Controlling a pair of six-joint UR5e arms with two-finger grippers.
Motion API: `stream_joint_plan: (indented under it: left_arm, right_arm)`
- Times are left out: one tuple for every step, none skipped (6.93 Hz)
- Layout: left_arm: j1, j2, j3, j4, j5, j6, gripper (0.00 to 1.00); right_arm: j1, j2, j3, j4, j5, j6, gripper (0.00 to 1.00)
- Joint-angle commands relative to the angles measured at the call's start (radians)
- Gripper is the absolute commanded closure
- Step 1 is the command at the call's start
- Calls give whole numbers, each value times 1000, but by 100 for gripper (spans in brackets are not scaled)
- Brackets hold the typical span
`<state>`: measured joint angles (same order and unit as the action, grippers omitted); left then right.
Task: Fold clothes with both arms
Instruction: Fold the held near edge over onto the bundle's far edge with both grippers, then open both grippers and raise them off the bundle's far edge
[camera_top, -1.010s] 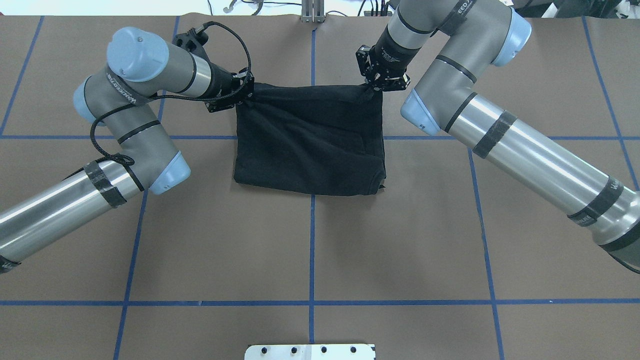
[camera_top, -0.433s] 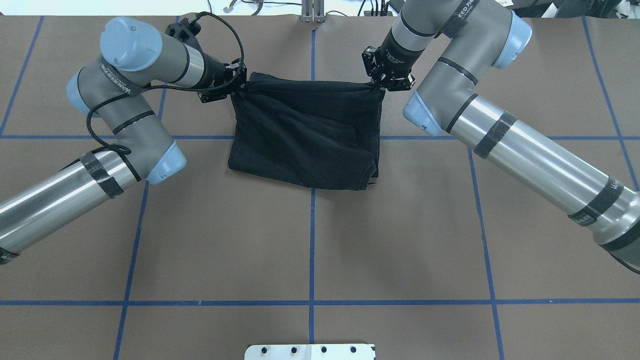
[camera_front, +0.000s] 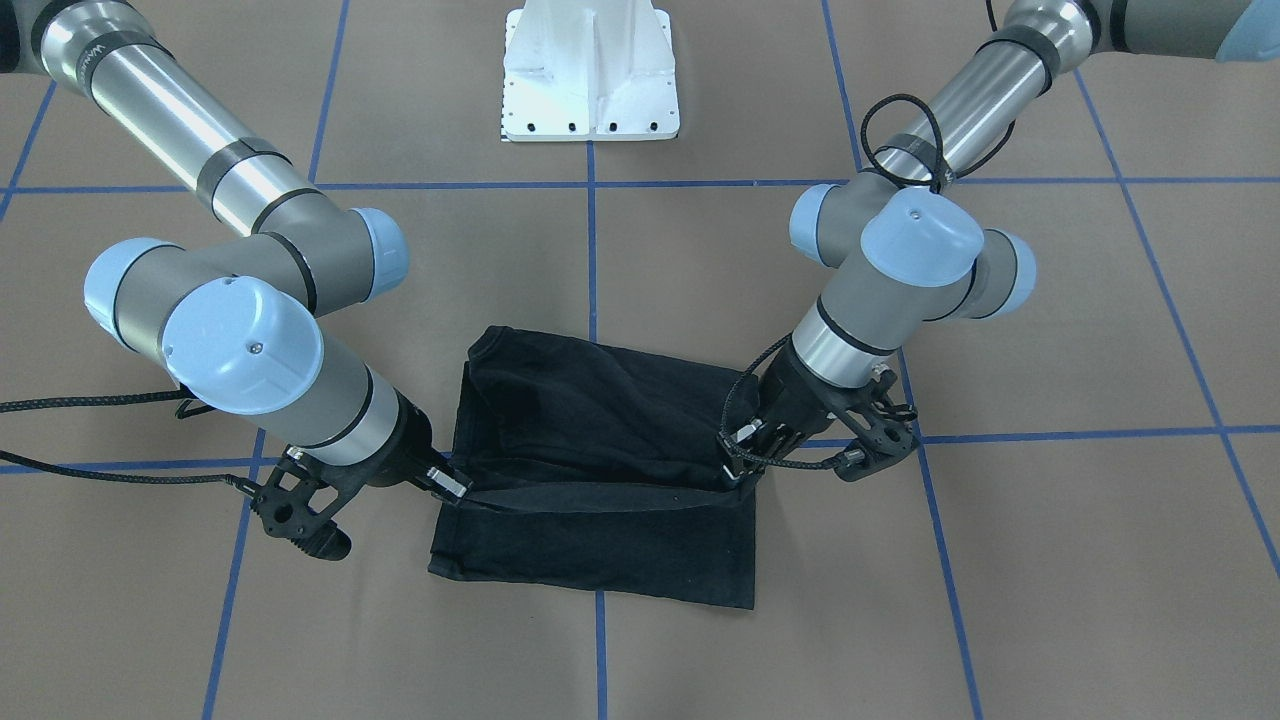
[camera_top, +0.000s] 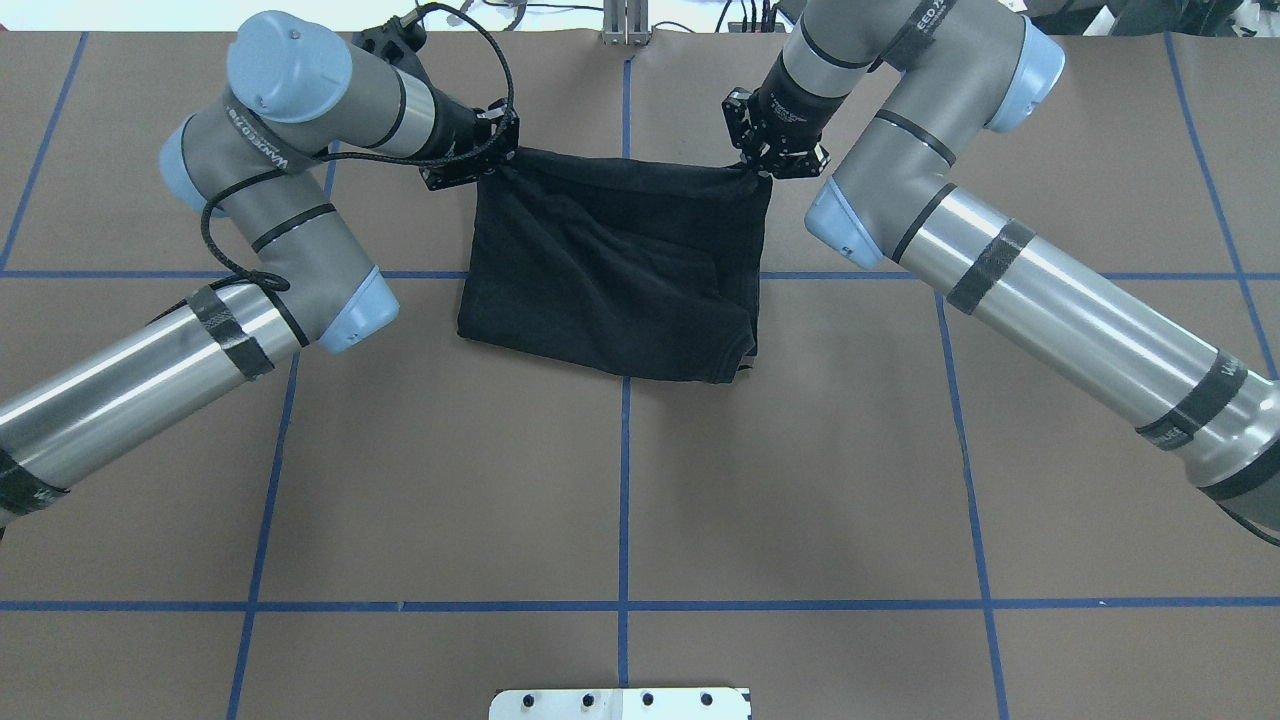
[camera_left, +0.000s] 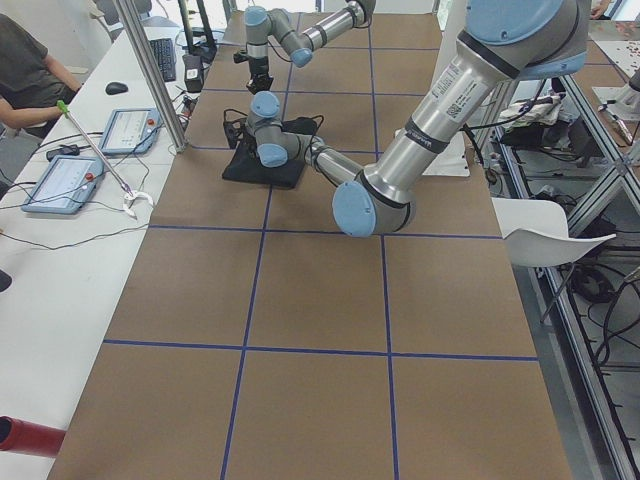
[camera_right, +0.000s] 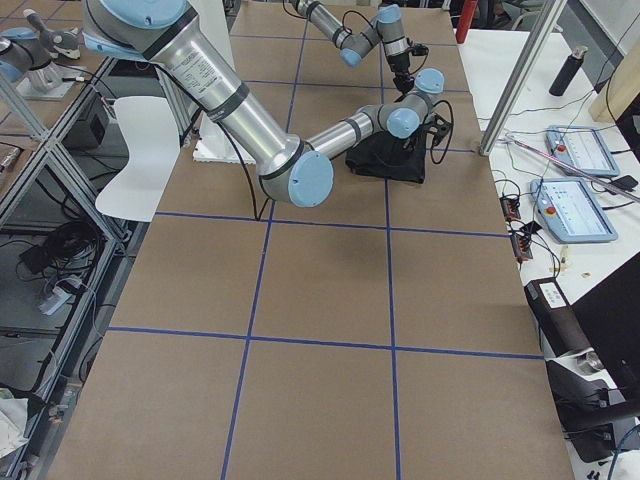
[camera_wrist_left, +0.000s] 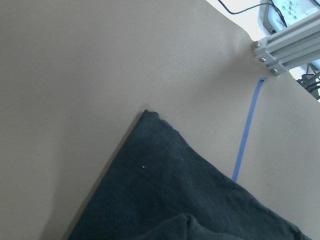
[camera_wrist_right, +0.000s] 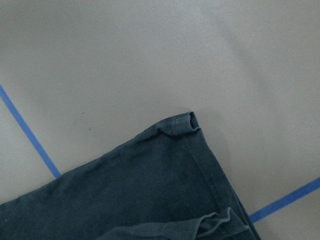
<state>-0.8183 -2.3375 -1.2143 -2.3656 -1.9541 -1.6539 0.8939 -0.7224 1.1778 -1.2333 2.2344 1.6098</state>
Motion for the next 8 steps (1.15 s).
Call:
stream_joint_plan:
  left_arm:
    - [-1,-45,65,0,3,0,100]
    - [-1,-46,71,3,4,0,100]
    - [-15,-51,88,8,6,0,34]
    - [-27,-55,90,12,6,-19,0]
    - [-54,-60,90,8,6,-50,0]
    - [-68,-60,99,8,6,-43,0]
    - [-74,-60,105,8,4,-37,0]
    - [-82,-60,102,11,1,-37,0]
  right_arm:
    - [0,3,2,0,2,1,100]
    - [2,6,2,0,5,2,92]
    - [5,6,2,-2,4,5,5]
    - [26,6,-1,-2,23,7,1]
    - [63,6,-3,-2,90,5,1]
    - [75,8,-1,-2,120,5,1]
    - [71,9,5,0,123,5,1]
    - [33,8,25,0,117,-7,1]
